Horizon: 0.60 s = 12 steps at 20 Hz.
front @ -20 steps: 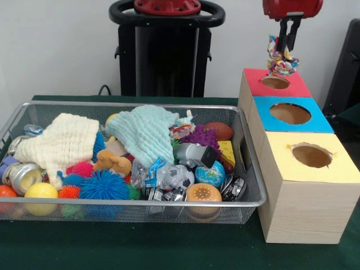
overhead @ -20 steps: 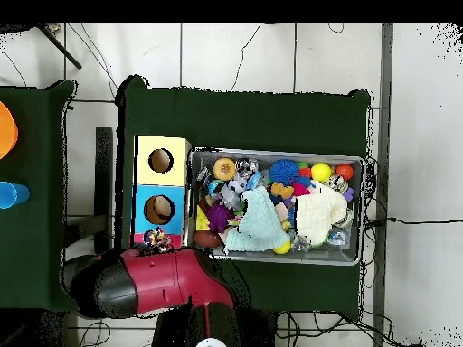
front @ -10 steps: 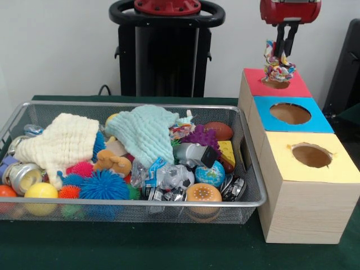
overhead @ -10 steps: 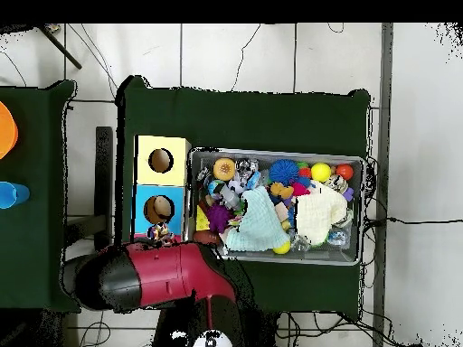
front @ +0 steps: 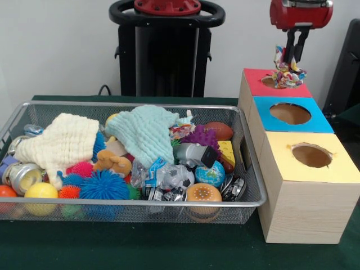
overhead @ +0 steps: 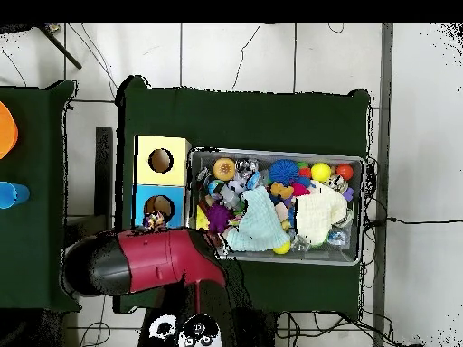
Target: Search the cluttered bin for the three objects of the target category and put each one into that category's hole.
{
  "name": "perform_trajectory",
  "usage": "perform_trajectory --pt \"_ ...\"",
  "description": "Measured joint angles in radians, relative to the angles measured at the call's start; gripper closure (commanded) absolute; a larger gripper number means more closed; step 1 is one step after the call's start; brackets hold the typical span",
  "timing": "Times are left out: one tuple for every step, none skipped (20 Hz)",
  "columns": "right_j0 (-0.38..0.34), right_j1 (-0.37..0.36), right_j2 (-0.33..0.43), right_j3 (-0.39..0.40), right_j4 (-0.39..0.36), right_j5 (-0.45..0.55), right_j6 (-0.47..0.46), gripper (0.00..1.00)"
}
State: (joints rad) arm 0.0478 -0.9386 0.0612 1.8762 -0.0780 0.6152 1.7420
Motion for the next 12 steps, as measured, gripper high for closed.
perform_trajectory --pt "0.002 0.001 -0.001 -0.004 0.000 0.001 0.000 1.00" --pt "0.004 0.002 -0.003 -0.009 0.000 0.002 0.000 1.00" --pt "0.006 0.003 -0.005 -0.014 0.000 0.004 0.000 1.00" --pt "0.009 0.003 -0.009 -0.024 0.000 0.005 0.000 1.00" --pt "0.011 0.004 -0.012 -0.032 0.000 0.006 0.000 1.00" --pt "0.012 0.004 -0.013 -0.040 0.000 0.006 0.000 1.00" --pt "0.012 0.004 -0.015 -0.048 0.000 0.006 0.000 1.00" --pt "0.012 0.004 -0.017 -0.054 0.000 0.006 0.000 1.00" --pt "0.012 0.004 -0.017 -0.057 0.000 0.006 0.000 1.00" --pt "0.012 0.004 -0.019 -0.064 0.000 0.006 0.000 1.00" --pt "0.012 0.004 -0.021 -0.070 0.000 0.006 0.000 1.00" --pt "0.012 0.004 -0.022 -0.074 0.000 0.006 0.000 1.00"
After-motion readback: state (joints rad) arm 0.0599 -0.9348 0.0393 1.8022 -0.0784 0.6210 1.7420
